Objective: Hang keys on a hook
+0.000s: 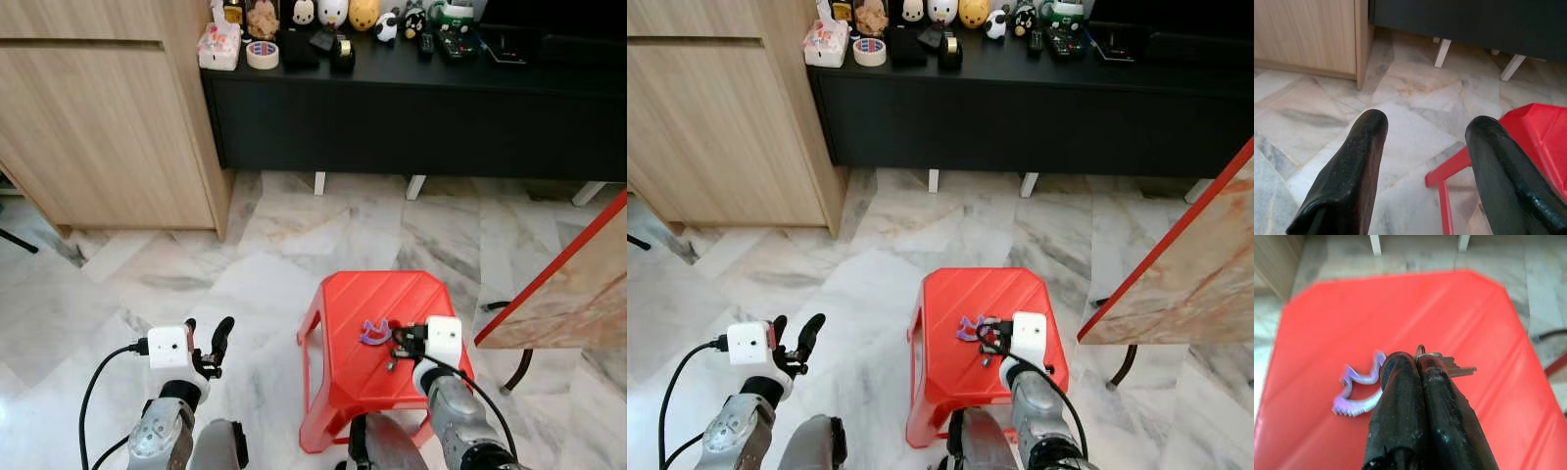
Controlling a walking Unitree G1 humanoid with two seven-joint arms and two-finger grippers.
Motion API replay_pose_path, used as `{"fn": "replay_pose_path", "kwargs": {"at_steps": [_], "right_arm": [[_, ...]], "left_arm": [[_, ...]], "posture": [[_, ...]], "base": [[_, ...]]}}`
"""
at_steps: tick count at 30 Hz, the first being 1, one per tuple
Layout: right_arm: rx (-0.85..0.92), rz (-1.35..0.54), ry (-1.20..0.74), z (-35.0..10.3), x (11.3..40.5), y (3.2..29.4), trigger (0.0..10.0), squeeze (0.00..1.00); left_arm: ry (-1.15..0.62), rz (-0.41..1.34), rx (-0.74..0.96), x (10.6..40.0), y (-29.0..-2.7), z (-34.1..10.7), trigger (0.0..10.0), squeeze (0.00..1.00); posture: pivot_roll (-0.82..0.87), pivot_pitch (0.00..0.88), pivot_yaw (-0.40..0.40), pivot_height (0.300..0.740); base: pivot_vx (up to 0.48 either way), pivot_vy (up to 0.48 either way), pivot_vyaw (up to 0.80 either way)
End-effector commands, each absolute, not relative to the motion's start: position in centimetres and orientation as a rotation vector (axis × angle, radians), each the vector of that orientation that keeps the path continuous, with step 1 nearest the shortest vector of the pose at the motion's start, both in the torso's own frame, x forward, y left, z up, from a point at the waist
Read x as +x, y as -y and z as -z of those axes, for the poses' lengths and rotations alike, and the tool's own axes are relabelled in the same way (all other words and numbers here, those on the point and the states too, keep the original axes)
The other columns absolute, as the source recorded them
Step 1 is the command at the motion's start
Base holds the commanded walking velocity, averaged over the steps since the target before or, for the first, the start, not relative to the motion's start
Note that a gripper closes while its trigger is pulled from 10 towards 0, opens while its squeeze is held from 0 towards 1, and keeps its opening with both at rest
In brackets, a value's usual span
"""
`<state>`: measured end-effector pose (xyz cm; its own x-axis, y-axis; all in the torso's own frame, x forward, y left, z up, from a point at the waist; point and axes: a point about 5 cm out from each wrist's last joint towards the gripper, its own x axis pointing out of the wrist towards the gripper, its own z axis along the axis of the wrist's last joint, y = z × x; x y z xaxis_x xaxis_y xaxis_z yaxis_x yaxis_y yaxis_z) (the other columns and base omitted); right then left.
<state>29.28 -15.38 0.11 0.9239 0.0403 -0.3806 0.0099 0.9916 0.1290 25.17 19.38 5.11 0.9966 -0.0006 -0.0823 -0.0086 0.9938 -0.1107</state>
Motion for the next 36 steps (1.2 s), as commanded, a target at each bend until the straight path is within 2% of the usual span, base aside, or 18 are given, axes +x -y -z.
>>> {"fn": "replay_pose_path", "kwargs": {"at_steps": [1, 6, 12, 17, 18, 28, 36], "right_arm": [[0.157, -0.005, -0.344, -0.4, 29.1, 15.8, 0.0, 0.0], [0.179, -0.023, -0.238, -1.7, 29.4, 15.9, 0.0, 0.0], [0.196, -0.042, -0.017, -4.9, 29.2, 16.3, 0.0, 0.0], [0.184, -0.043, 0.018, -5.7, 28.6, 16.3, 0.0, 0.0], [0.179, -0.037, 0.016, -5.8, 28.3, 16.3, 10.0, 0.0], [0.19, 0.029, 0.019, -6.3, 27.9, 16.4, 10.0, 0.0], [0.2, 0.03, 0.006, -6.5, 28.4, 16.2, 10.0, 0.0]], "left_arm": [[-0.103, -0.002, -0.1, 25.1, -19.2, -4.6, 10.0, 0.0], [-0.1, -0.004, -0.101, 25.5, -19.3, -4.5, 10.0, 0.0], [-0.089, -0.008, -0.104, 26.0, -19.3, -4.6, 10.0, 0.0], [-0.086, -0.007, -0.106, 26.3, -19.1, -4.5, 10.0, 0.0], [-0.082, -0.007, -0.107, 26.4, -19.1, -4.6, 10.0, 0.0], [-0.071, -0.002, -0.104, 27.0, -19.2, -4.7, 10.0, 0.0], [-0.063, -0.004, -0.103, 27.0, -19.3, -4.7, 10.0, 0.0]], "posture": [[0.04, 0.075, -0.116, 0.635], [0.04, 0.053, -0.117, 0.635], [0.03, 0.036, -0.12, 0.635], [0.02, 0.024, -0.118, 0.635], [0.02, 0.019, -0.115, 0.635], [0.02, 0.011, -0.107, 0.635], [0.02, 0.012, -0.106, 0.689]], "base": [[0.0, 0.0, 0.0], [0.0, 0.0, 0.0], [0.0, 0.0, 0.0], [0.0, 0.0, 0.0], [0.0, 0.0, 0.0], [0.0, 0.0, 0.0], [0.0, 0.0, 0.0]]}}
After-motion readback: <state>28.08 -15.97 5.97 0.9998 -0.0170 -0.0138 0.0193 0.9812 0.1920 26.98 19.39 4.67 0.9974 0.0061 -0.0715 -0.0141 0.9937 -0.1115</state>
